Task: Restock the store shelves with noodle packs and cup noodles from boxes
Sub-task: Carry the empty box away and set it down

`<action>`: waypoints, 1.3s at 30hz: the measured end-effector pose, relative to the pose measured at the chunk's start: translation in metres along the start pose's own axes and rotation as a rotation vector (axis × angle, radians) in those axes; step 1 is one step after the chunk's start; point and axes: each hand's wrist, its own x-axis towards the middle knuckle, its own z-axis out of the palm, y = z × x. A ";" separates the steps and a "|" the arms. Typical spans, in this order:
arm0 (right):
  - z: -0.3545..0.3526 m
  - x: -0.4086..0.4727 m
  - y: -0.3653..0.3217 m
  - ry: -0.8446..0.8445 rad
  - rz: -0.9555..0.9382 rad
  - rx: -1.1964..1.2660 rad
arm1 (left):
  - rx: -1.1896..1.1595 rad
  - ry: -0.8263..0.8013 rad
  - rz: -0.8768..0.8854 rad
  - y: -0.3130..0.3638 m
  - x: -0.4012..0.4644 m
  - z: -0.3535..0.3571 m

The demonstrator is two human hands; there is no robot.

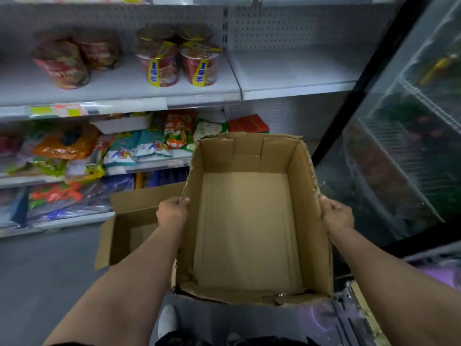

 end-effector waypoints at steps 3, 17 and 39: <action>0.018 -0.012 -0.003 -0.068 -0.047 -0.033 | -0.085 0.093 -0.045 -0.025 -0.013 -0.032; 0.184 -0.125 -0.062 -0.517 -0.388 -0.255 | -0.443 0.632 -0.288 -0.178 -0.071 -0.216; 0.451 -0.408 -0.145 -1.041 -0.858 -0.395 | -0.744 1.179 -0.525 -0.324 -0.103 -0.449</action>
